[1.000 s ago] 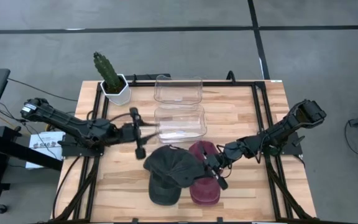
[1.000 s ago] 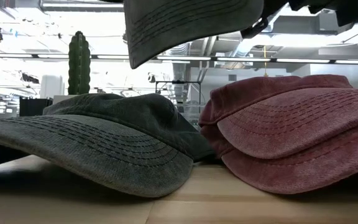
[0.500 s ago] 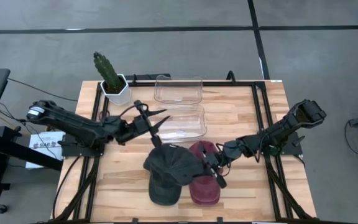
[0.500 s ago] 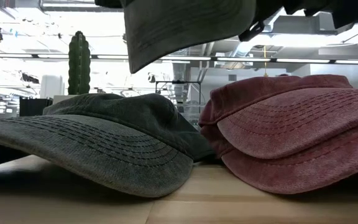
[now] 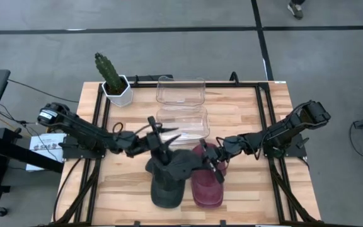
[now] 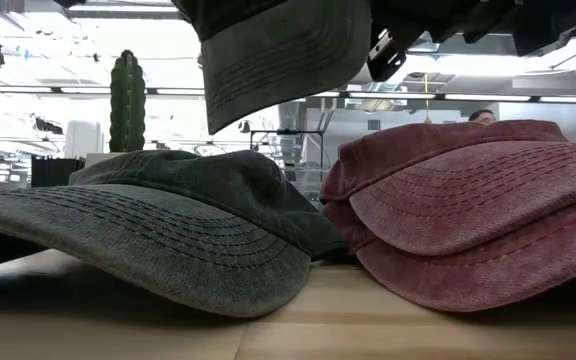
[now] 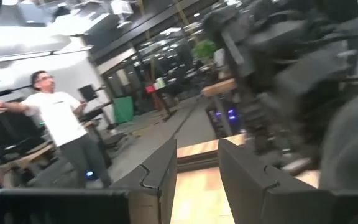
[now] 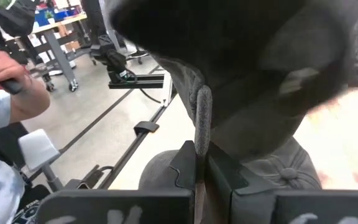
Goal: Pick & Place hat
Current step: Put the top black cap into the bottom transparent bin
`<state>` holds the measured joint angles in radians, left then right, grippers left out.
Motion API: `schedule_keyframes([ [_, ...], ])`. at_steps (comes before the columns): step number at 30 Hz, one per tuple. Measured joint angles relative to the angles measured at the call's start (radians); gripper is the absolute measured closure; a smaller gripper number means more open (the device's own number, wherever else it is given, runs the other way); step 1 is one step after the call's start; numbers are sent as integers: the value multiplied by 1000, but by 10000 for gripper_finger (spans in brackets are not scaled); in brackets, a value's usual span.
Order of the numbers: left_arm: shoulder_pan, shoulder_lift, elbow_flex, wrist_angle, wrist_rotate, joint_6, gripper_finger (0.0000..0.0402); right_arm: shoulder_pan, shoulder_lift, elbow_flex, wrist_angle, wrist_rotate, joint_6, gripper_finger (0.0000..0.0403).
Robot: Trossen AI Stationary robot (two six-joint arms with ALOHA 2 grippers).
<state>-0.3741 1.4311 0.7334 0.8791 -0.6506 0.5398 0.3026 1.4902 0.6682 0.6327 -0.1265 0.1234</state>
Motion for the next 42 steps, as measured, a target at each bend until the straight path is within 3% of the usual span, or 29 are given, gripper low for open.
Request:
schedule_keyframes([
  [7, -122, -5, 0, 1, -1, -23, 287, -16, 0, 0, 0, -3, 0, 400],
  [12, -142, -5, 0, 1, -10, -21, 287, -16, 0, 0, 0, -6, -1, 400],
  [19, -52, -11, 0, 5, -25, -26, 287, -6, 0, 0, 0, -4, 0, 400],
  [24, 32, -11, 0, 5, 78, -126, 287, -8, 0, 0, 0, -1, 0, 400],
  [33, 62, -27, 0, 8, 103, -81, 287, -10, 0, 0, -9, -2, 0, 400],
  [42, 60, -151, 0, 10, -46, 46, 287, -10, 0, 0, -6, -1, -17, 401],
])
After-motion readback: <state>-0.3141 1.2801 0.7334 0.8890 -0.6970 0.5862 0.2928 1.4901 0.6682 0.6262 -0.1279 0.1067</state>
